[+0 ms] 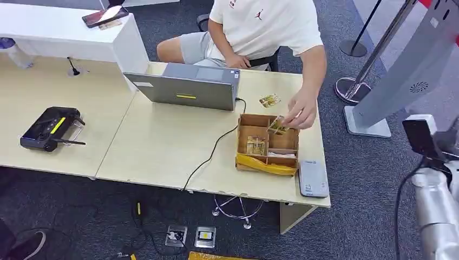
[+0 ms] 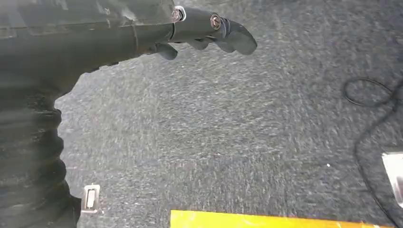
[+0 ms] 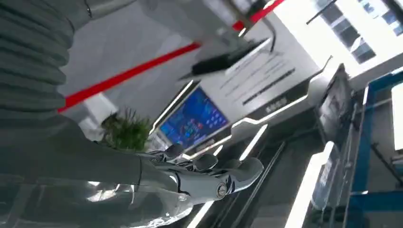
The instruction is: Pass the card to the sensor for recognition and then transmit it.
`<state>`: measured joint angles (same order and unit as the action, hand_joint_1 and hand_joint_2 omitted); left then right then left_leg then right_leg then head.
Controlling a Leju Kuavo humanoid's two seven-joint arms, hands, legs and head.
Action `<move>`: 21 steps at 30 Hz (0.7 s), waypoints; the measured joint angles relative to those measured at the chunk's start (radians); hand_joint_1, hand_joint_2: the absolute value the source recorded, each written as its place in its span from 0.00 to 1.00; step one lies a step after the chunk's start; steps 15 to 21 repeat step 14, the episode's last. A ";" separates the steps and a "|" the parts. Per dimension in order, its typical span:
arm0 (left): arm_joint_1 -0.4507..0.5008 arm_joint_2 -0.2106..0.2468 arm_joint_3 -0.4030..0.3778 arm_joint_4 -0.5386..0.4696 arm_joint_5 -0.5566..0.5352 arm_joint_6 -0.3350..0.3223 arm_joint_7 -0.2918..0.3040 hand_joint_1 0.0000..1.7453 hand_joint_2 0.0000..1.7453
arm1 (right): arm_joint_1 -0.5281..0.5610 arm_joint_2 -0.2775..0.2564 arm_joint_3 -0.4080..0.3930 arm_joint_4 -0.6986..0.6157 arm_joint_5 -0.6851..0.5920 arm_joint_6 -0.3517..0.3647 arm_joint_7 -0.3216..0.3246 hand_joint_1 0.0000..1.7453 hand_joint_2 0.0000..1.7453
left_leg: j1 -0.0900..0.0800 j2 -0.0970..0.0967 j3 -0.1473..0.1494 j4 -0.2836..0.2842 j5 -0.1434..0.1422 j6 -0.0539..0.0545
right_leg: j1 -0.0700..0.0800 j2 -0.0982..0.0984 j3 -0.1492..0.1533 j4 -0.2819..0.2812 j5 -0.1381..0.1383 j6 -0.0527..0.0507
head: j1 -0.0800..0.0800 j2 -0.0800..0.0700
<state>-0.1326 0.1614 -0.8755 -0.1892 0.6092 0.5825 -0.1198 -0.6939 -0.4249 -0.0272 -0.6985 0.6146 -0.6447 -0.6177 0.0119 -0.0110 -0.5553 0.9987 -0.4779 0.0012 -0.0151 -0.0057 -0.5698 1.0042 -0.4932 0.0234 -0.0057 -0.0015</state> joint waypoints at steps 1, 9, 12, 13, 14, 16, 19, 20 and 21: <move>0.000 0.000 0.000 0.000 0.004 0.003 0.002 0.00 1.00 | 0.018 -0.015 -0.048 0.002 0.016 0.000 -0.027 0.00 1.00 | 0.000 0.000 0.000 0.000 0.000 0.001 | 0.000 0.000 0.000 0.000 0.000 0.000 | 0.000 0.000; -0.001 -0.003 0.003 0.001 0.042 0.024 0.013 0.00 1.00 | 0.172 -0.106 -0.553 0.069 0.415 0.000 -0.036 0.00 1.00 | 0.000 0.003 0.000 0.000 -0.002 0.001 | 0.000 0.002 -0.001 0.000 0.000 0.000 | 0.000 0.000; -0.001 -0.004 0.003 0.001 0.053 0.028 0.018 0.00 1.00 | 0.229 -0.107 -0.712 0.103 0.535 0.000 0.027 0.00 1.00 | 0.000 0.005 0.000 -0.001 -0.003 0.000 | 0.000 0.003 -0.002 0.000 0.000 0.000 | 0.000 0.000; -0.002 -0.004 0.003 0.001 0.059 0.029 0.023 0.00 1.00 | 0.247 -0.106 -0.752 0.116 0.595 0.000 0.063 0.00 1.00 | 0.001 0.006 0.000 -0.001 -0.003 0.000 | 0.001 0.004 -0.001 0.000 0.000 0.000 | 0.000 0.000; -0.003 -0.005 0.005 0.001 0.064 0.033 0.025 0.00 1.00 | 0.264 -0.105 -0.795 0.135 0.640 0.000 0.098 0.00 1.00 | 0.001 0.006 0.001 -0.001 -0.003 0.000 | 0.001 0.005 -0.001 0.000 0.000 0.000 | 0.000 0.000; -0.003 -0.005 0.005 0.001 0.064 0.033 0.025 0.00 1.00 | 0.264 -0.105 -0.795 0.135 0.640 0.000 0.098 0.00 1.00 | 0.001 0.006 0.001 -0.001 -0.003 0.000 | 0.001 0.005 -0.001 0.000 0.000 0.000 | 0.000 0.000; -0.003 -0.005 0.005 0.001 0.064 0.033 0.025 0.00 1.00 | 0.264 -0.105 -0.795 0.135 0.640 0.000 0.098 0.00 1.00 | 0.001 0.006 0.001 -0.001 -0.003 0.000 | 0.001 0.005 -0.001 0.000 0.000 0.000 | 0.000 0.000; -0.003 -0.005 0.005 0.001 0.064 0.033 0.025 0.00 1.00 | 0.264 -0.105 -0.795 0.135 0.640 0.000 0.098 0.00 1.00 | 0.001 0.006 0.001 -0.001 -0.003 0.000 | 0.001 0.005 -0.001 0.000 0.000 0.000 | 0.000 0.000; -0.003 -0.005 0.005 0.001 0.064 0.033 0.025 0.00 1.00 | 0.264 -0.105 -0.795 0.135 0.640 0.000 0.098 0.00 1.00 | 0.001 0.006 0.001 -0.001 -0.003 0.000 | 0.001 0.005 -0.001 0.000 0.000 0.000 | 0.000 0.000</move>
